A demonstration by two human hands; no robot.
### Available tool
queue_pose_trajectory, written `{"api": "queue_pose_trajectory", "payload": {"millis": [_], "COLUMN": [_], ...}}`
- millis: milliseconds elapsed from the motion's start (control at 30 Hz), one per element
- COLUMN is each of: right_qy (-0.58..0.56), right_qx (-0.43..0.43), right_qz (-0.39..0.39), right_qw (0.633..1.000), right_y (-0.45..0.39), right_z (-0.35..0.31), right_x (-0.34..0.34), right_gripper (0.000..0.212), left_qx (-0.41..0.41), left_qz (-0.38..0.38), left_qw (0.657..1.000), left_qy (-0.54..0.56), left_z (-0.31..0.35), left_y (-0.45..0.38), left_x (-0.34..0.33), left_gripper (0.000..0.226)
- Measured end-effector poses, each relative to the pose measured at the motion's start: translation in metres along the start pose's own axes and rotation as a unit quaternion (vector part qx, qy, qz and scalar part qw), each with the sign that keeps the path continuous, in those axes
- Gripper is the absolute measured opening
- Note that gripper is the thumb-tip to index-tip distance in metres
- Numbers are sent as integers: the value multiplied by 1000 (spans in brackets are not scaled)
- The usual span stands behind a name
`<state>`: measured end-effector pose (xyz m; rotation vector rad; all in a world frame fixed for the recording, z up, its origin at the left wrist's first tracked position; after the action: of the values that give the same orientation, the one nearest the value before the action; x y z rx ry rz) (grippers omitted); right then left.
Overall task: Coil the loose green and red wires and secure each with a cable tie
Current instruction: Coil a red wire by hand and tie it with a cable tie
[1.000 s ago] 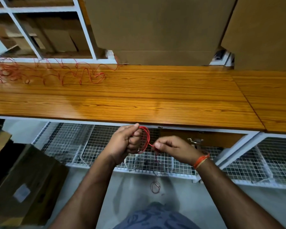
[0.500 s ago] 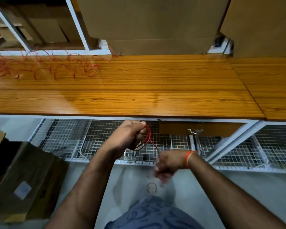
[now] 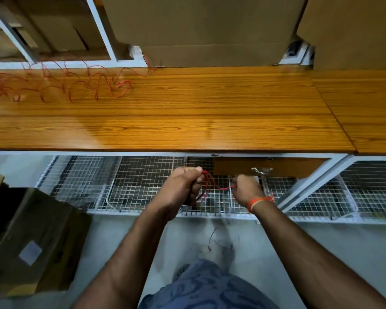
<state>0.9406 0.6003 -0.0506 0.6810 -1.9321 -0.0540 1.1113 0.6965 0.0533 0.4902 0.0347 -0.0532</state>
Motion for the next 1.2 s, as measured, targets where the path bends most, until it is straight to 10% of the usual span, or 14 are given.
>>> {"api": "queue_pose_trajectory", "payload": {"millis": [67, 133, 233, 300, 400, 767, 1033, 1200], "right_qy": [-223, -398, -175, 28, -33, -506, -398, -260], "right_qx": [71, 82, 18, -20, 13, 206, 207, 235], "right_qz": [65, -151, -317, -184, 34, 86, 78, 122], "right_qw": [970, 901, 932, 982, 999, 833, 891, 929], "right_y": [-1, 20, 37, 19, 7, 50, 53, 68], "right_z": [-21, -45, -14, 11, 5, -37, -30, -34], "right_x": [-2, -30, -47, -28, -5, 37, 18, 22], "right_gripper": [22, 28, 25, 16, 12, 11, 15, 19], "left_qx": [-2, -16, -23, -15, 13, 4, -83, -111], "left_qz": [2, 6, 11, 0, -5, -71, -160, -29], "left_qw": [999, 999, 999, 1000, 996, 912, 793, 844], "left_qy": [32, 47, 22, 9, 89, 404, 582, 524], "left_z": [1, 9, 15, 7, -3, -10, 4, 5], "left_y": [-3, -3, 0, 2, -3, -8, -6, -8], "left_x": [-3, 2, 7, 0, -5, 9, 33, 55], "left_gripper": [40, 41, 41, 41, 39, 40, 37, 47]}}
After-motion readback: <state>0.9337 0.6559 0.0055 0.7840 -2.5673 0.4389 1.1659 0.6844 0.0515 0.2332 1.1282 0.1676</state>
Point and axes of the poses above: each hand's wrist, its own y-axis away from the middle knuckle, its own x-axis out of the back of the hand, z = x × y, the point moved 7 cm from there along -y, towards the middle knuckle, and after that the axes turned 9 degrees about x, right-handed, at the moved point
